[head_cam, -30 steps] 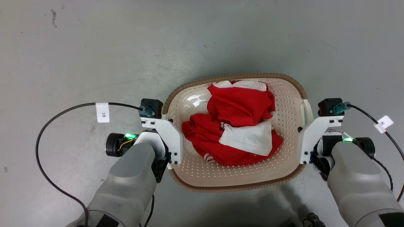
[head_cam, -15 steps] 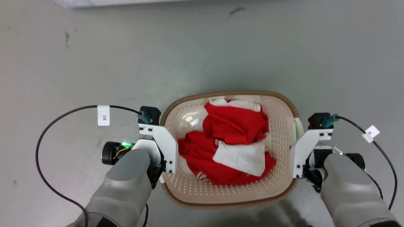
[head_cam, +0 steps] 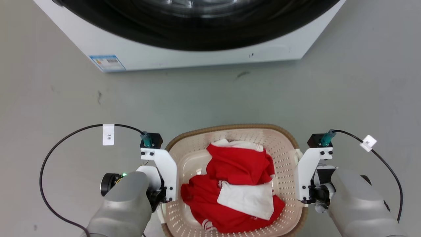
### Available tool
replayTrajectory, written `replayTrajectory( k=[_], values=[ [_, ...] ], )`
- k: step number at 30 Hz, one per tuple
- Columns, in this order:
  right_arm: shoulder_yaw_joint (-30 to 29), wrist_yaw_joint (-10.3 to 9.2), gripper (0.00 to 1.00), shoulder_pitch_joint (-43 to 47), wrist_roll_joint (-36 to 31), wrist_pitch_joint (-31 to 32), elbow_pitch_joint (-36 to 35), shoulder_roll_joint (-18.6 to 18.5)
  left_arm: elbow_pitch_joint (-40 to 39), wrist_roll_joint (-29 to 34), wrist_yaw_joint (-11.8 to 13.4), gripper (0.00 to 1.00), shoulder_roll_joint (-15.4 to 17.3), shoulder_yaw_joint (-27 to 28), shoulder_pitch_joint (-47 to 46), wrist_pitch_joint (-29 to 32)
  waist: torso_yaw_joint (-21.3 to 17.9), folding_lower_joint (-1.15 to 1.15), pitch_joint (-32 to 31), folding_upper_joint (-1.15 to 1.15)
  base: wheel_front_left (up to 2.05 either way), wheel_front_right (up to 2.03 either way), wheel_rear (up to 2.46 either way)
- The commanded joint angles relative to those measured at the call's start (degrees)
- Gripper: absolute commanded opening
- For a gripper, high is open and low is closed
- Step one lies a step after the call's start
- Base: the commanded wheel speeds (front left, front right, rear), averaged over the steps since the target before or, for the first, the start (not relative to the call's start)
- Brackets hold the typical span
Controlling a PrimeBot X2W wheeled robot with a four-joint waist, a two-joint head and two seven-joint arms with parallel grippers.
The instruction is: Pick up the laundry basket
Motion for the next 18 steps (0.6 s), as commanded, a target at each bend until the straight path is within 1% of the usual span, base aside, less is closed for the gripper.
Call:
replayTrajectory(
  k=[1, 7, 11, 18],
  values=[
    [0.93, 0.11, 0.0, 0.82, 1.14, 1.21, -0.93, 0.71, -0.23, -0.13, -1.03, 0.0, -0.64, -0.24, 0.89, 0.81, 0.45, 0.0, -3.93, 0.0, 0.0, 0.0, 0.0],
    [4.84, 0.11, 0.0, 1.28, 6.95, 7.82, -3.48, 0.76, 0.02, -0.73, -1.18, 0.0, 0.91, -0.42, 1.26, 4.94, 0.99, 0.0, -8.5, 0.0, 0.0, 0.0, 0.0],
    [6.82, 0.11, 0.0, 1.62, 9.94, 11.68, -3.93, 0.74, 0.12, -1.26, -1.31, 0.0, 1.8, -0.39, 1.65, 7.17, 1.37, 0.0, -11.26, 0.0, 0.0, 0.0, 0.0],
    [9.03, 0.11, 0.0, 1.81, 14.36, 17.84, -3.79, 0.73, 0.2, -2.89, -0.75, 0.0, 2.97, 0.29, 2.58, 12.21, 1.82, 0.0, -16.01, 0.0, 0.0, 0.0, 0.0]
  ],
)
